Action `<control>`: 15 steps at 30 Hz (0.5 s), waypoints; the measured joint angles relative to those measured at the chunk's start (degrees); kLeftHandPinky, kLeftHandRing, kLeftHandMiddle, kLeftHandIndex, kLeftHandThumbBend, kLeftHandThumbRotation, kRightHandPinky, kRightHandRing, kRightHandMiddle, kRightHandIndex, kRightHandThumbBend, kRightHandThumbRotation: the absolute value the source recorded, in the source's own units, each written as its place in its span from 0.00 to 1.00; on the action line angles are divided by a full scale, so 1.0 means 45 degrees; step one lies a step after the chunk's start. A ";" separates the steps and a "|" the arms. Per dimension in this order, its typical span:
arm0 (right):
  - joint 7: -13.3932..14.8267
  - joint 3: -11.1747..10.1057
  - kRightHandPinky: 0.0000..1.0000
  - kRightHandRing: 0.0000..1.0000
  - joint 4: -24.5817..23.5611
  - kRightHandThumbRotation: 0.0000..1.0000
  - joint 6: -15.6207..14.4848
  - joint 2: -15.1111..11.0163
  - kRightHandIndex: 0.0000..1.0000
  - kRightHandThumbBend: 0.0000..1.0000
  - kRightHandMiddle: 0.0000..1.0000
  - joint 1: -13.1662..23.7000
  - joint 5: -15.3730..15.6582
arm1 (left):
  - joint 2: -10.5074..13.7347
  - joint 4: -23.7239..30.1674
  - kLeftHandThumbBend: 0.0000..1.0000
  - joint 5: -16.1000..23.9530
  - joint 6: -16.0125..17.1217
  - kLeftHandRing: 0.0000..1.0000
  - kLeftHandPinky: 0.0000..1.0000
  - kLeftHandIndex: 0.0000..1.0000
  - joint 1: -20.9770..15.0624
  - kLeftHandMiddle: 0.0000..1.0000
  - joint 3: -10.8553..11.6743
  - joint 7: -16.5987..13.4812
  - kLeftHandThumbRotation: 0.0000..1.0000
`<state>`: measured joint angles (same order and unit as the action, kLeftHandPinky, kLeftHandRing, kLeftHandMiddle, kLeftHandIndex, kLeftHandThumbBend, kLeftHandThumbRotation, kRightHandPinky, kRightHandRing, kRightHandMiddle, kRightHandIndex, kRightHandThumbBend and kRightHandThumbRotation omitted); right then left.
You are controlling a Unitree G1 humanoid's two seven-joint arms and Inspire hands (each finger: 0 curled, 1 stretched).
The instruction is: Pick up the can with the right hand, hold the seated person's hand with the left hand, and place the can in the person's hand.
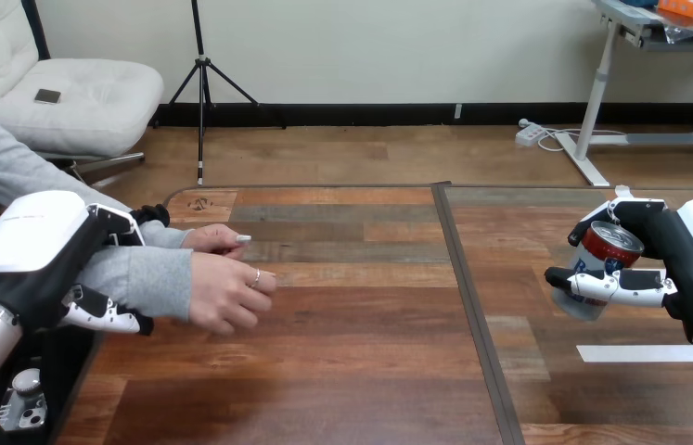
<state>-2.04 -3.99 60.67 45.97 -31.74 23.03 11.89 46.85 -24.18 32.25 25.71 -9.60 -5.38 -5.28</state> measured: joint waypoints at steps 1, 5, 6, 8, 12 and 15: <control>0.0000 0.0000 0.32 0.35 0.0000 0.00 0.0000 0.0000 0.45 0.67 0.40 0.0000 0.0000 | -0.0002 0.0000 0.88 0.0005 0.0020 0.24 0.20 0.43 0.0011 0.32 0.0000 -0.0042 0.00; -0.0003 0.0000 0.32 0.35 0.0000 0.00 0.0000 0.0000 0.45 0.66 0.40 0.0000 -0.0005 | -0.0031 -0.0002 0.89 0.0061 0.0120 0.24 0.20 0.42 0.0050 0.32 0.0000 -0.0276 0.00; -0.0003 0.0000 0.32 0.35 0.0000 0.00 0.0000 0.0000 0.45 0.66 0.40 0.0000 -0.0005 | -0.0042 -0.0007 0.90 0.0085 0.0152 0.24 0.20 0.42 0.0059 0.32 0.0000 -0.0357 0.00; -0.0003 0.0000 0.32 0.35 0.0000 0.00 0.0000 0.0000 0.45 0.66 0.40 0.0000 -0.0007 | -0.0074 -0.0020 0.90 0.0119 0.0219 0.24 0.20 0.42 0.0079 0.31 0.0000 -0.0534 0.00; -0.0003 0.0000 0.32 0.35 0.0000 0.00 0.0000 0.0000 0.45 0.66 0.40 0.0000 -0.0007 | -0.0168 -0.0095 0.92 0.0165 0.0402 0.24 0.20 0.41 0.0112 0.31 -0.0001 -0.0924 0.00; -0.0003 0.0000 0.31 0.34 0.0000 0.00 0.0000 0.0000 0.45 0.67 0.40 0.0000 -0.0007 | -0.0243 -0.0174 0.93 0.0189 0.0565 0.23 0.19 0.41 0.0118 0.30 -0.0001 -0.1168 0.00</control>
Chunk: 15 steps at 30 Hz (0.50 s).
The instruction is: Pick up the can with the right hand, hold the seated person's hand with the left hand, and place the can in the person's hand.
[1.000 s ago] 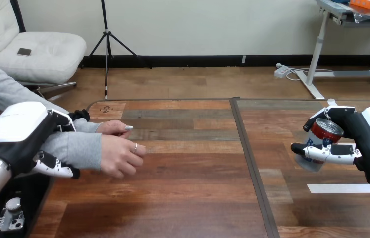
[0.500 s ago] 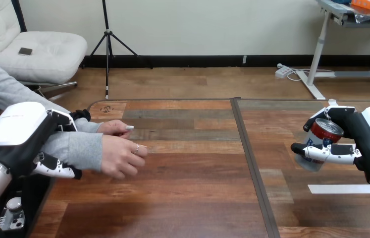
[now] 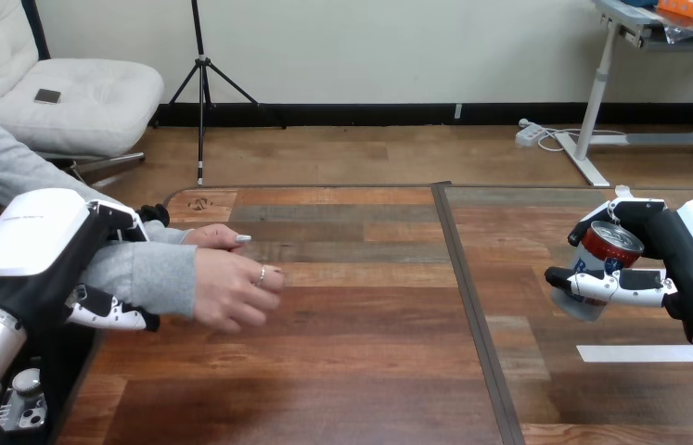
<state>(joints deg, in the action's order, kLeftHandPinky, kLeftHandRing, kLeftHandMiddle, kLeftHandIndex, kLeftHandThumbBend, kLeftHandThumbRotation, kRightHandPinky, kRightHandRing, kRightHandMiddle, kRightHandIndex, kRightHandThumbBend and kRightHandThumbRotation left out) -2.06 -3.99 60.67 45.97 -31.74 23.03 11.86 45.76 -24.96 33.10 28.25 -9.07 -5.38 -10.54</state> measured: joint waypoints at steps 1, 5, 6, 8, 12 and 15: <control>0.0000 0.0000 0.31 0.34 0.0000 0.00 0.0000 0.0000 0.45 0.67 0.40 0.0000 0.0000 | -0.0031 -0.0030 0.93 0.0023 0.0066 0.23 0.19 0.41 0.0003 0.30 0.0000 -0.0109 0.00; 0.0000 0.0000 0.30 0.34 0.0000 0.00 0.0000 0.0000 0.45 0.67 0.40 0.0000 0.0002 | -0.0180 -0.0079 0.93 0.0088 0.0236 0.20 0.17 0.40 0.0024 0.28 0.0000 -0.0485 0.00; 0.0001 0.0000 0.30 0.34 0.0000 0.00 0.0000 0.0000 0.45 0.67 0.40 0.0000 0.0005 | -0.0229 -0.0078 0.93 0.0088 0.0254 0.20 0.17 0.40 0.0029 0.28 0.0000 -0.0555 0.00; 0.0002 0.0003 0.30 0.33 0.0000 0.00 0.0000 0.0000 0.45 0.68 0.40 0.0000 0.0017 | -0.0327 -0.0076 0.93 0.0087 0.0264 0.19 0.16 0.40 0.0035 0.27 0.0000 -0.0659 0.00; 0.0002 0.0016 0.30 0.34 0.0000 0.00 0.0001 0.0000 0.45 0.67 0.40 0.0000 0.0042 | -0.0536 -0.0072 0.92 0.0087 0.0264 0.17 0.14 0.40 0.0041 0.25 0.0000 -0.0829 0.00; 0.0002 0.0023 0.30 0.34 0.0000 0.00 0.0001 0.0000 0.45 0.67 0.40 0.0000 0.0046 | -0.0686 -0.0062 0.90 0.0083 0.0258 0.16 0.13 0.40 0.0045 0.24 0.0001 -0.0895 0.00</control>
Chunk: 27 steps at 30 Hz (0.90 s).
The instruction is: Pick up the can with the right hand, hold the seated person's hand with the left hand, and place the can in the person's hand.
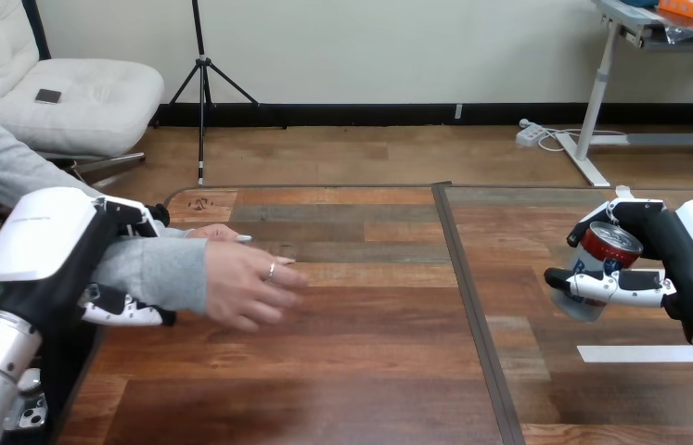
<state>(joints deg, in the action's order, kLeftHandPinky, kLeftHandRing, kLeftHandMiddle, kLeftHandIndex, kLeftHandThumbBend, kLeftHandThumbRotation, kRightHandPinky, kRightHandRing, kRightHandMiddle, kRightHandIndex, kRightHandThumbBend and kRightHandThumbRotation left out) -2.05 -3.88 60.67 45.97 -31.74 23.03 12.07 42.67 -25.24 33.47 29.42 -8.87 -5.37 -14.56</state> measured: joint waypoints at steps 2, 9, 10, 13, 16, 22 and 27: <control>0.0000 0.0002 0.30 0.34 0.0000 0.00 0.0000 0.0000 0.45 0.67 0.40 0.0000 0.0000 | -0.0100 0.0019 0.89 -0.0008 -0.0022 0.16 0.13 0.40 0.0001 0.25 0.0000 0.0000 0.00; 0.0000 0.0008 0.31 0.34 0.0000 0.00 0.0000 0.0000 0.45 0.67 0.40 0.0000 0.0000 | -0.0396 0.0075 0.87 -0.0014 -0.0082 0.20 0.16 0.41 0.0016 0.29 0.0000 0.0001 0.00; 0.0000 0.0012 0.31 0.34 0.0000 0.00 0.0000 0.0000 0.45 0.67 0.40 0.0000 0.0000 | -0.0439 0.0091 0.87 -0.0018 -0.0099 0.20 0.17 0.41 0.0021 0.29 0.0000 0.0001 0.00; 0.0000 0.0020 0.31 0.34 0.0000 0.00 0.0000 0.0000 0.45 0.67 0.40 0.0000 0.0002 | -0.0591 0.0126 0.87 -0.0028 -0.0153 0.20 0.17 0.40 0.0029 0.29 0.0001 0.0000 0.00; 0.0000 0.0042 0.30 0.34 0.0000 0.00 0.0000 0.0000 0.45 0.68 0.40 0.0000 0.0013 | -0.0743 0.0135 0.87 -0.0028 -0.0182 0.19 0.17 0.40 0.0030 0.29 0.0004 -0.0007 0.00; 0.0002 0.0156 0.30 0.34 0.0000 0.00 0.0000 0.0000 0.45 0.68 0.40 0.0000 0.0076 | -0.1022 0.0139 0.86 -0.0027 -0.0190 0.19 0.17 0.40 0.0028 0.29 0.0004 -0.0021 0.00; 0.0002 0.0242 0.30 0.34 0.0000 0.00 0.0000 0.0007 0.45 0.68 0.40 0.0000 0.0092 | -0.1233 0.0171 0.84 -0.0027 -0.0203 0.20 0.17 0.40 0.0028 0.30 0.0004 -0.0022 0.00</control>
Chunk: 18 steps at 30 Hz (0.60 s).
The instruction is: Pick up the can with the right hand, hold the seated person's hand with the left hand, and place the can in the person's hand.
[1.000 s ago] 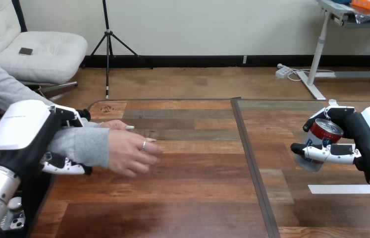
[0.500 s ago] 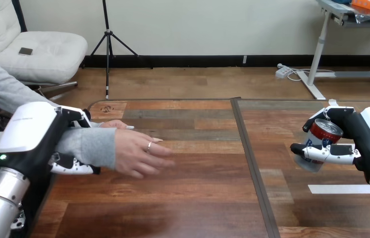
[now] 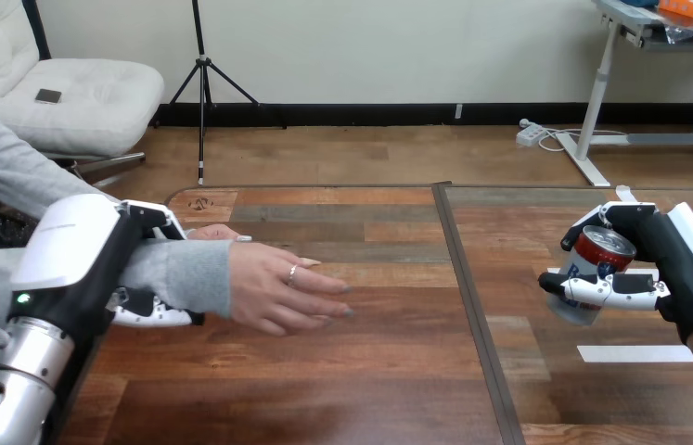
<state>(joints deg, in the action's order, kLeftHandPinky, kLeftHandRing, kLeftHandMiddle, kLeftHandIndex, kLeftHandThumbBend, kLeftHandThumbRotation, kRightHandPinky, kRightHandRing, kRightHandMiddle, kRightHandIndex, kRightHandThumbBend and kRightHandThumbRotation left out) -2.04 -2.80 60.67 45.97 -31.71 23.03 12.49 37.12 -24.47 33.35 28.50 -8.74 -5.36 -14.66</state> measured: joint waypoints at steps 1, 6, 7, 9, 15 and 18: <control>0.0000 0.0011 0.30 0.34 0.0000 0.00 0.0000 0.0001 0.45 0.68 0.40 0.0000 0.0000 | -0.0041 0.0010 0.83 0.0000 -0.0001 0.20 0.17 0.40 0.0000 0.30 -0.0001 0.0000 0.00; 0.0000 0.0032 0.31 0.34 0.0000 0.00 0.0000 0.0004 0.45 0.67 0.40 0.0000 0.0000 | -0.0245 0.0068 0.82 0.0001 -0.0028 0.20 0.17 0.40 -0.0003 0.30 -0.0001 0.0000 0.00; 0.0000 0.0033 0.31 0.35 0.0000 0.00 0.0000 0.0003 0.45 0.67 0.40 0.0000 0.0000 | -0.0290 0.0088 0.82 0.0002 -0.0047 0.20 0.17 0.40 -0.0003 0.30 0.0000 0.0000 0.00; 0.0003 0.0035 0.31 0.35 0.0000 0.00 0.0000 0.0004 0.45 0.67 0.40 0.0000 0.0001 | -0.0392 0.0116 0.82 0.0002 -0.0076 0.19 0.16 0.40 -0.0010 0.29 -0.0001 0.0000 0.00; 0.0024 0.0045 0.31 0.35 0.0000 0.00 0.0000 0.0003 0.45 0.67 0.41 0.0000 0.0009 | -0.0656 0.0126 0.82 0.0021 -0.0094 0.17 0.14 0.40 -0.0077 0.27 -0.0005 0.0000 0.00; 0.0063 0.0046 0.32 0.35 -0.0001 0.00 0.0000 0.0004 0.46 0.66 0.41 0.0000 0.0064 | -0.0776 0.0126 0.82 0.0085 -0.0099 0.16 0.13 0.40 -0.0121 0.26 -0.0006 0.0000 0.00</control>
<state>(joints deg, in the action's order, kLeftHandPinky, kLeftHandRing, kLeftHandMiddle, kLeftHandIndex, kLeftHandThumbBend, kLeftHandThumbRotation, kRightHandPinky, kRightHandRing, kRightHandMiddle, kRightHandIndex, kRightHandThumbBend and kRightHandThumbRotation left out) -1.76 -2.59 60.67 45.97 -31.69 23.03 12.78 33.63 -23.90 33.74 28.05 -9.29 -5.39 -14.66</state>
